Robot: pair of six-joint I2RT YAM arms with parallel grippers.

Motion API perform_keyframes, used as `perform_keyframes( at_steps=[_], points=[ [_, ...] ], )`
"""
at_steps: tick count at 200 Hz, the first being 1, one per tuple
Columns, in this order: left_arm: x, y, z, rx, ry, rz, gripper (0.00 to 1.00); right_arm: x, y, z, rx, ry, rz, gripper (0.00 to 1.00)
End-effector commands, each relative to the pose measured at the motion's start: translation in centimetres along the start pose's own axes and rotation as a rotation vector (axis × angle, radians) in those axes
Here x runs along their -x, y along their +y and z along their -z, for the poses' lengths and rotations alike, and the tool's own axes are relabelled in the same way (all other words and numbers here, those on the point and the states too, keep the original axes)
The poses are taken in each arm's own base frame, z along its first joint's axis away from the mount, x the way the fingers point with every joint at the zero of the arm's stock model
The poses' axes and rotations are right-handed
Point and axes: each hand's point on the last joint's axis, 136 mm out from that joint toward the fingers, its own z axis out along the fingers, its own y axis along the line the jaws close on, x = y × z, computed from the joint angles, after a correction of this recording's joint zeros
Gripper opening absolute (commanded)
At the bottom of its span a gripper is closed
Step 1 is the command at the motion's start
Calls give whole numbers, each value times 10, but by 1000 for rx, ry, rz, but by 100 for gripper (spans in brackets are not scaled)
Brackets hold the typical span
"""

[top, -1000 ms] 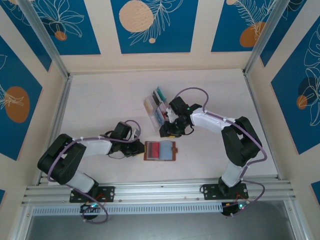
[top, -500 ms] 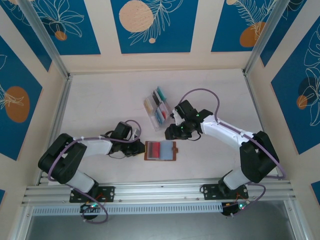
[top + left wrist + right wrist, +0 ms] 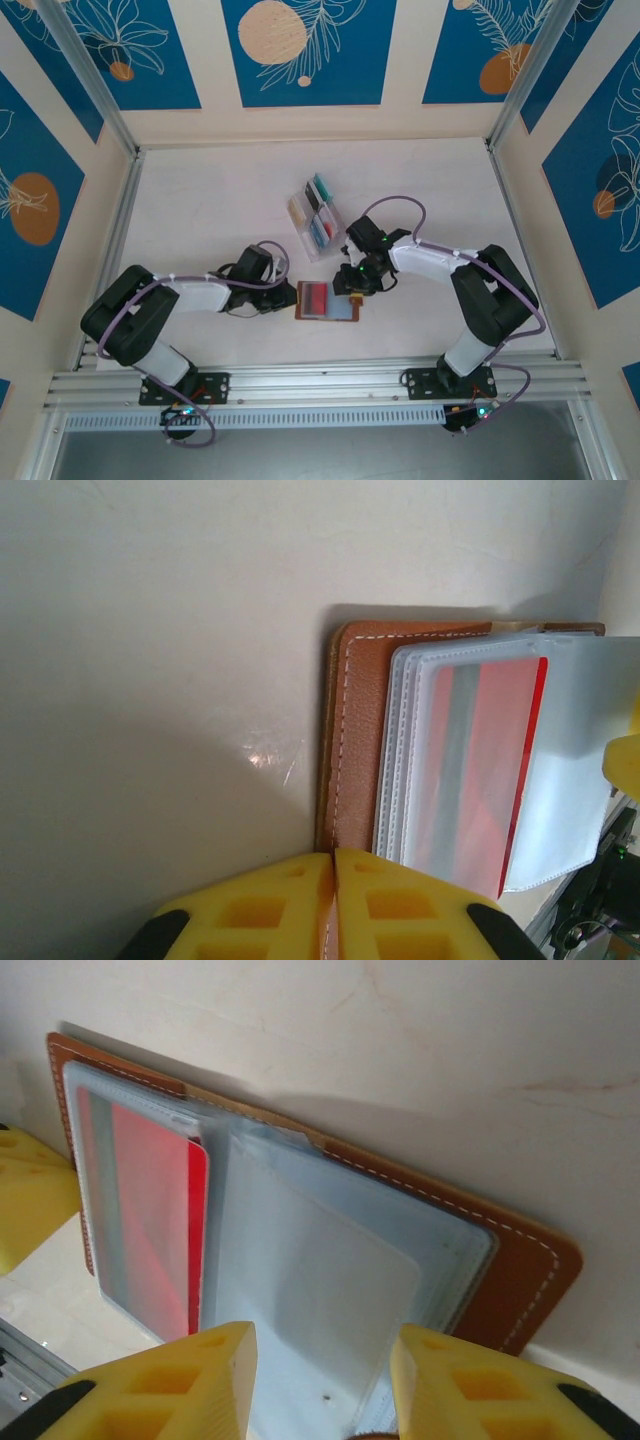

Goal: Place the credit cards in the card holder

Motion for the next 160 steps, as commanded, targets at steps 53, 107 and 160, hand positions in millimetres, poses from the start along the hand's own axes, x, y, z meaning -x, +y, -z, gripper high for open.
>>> perform_keyframes(
  at_steps=[53,107,160],
  points=[
    [-41,28,-31,111,96,36,10,-3,22,16,91,-23,22,10],
    [-29,33,-9,189,36,6,28,-6,-11,28,-44,-30,-26,0],
    [-25,25,0,165,41,-18,33,-5,-14,40,-83,-39,-3,0]
  ],
)
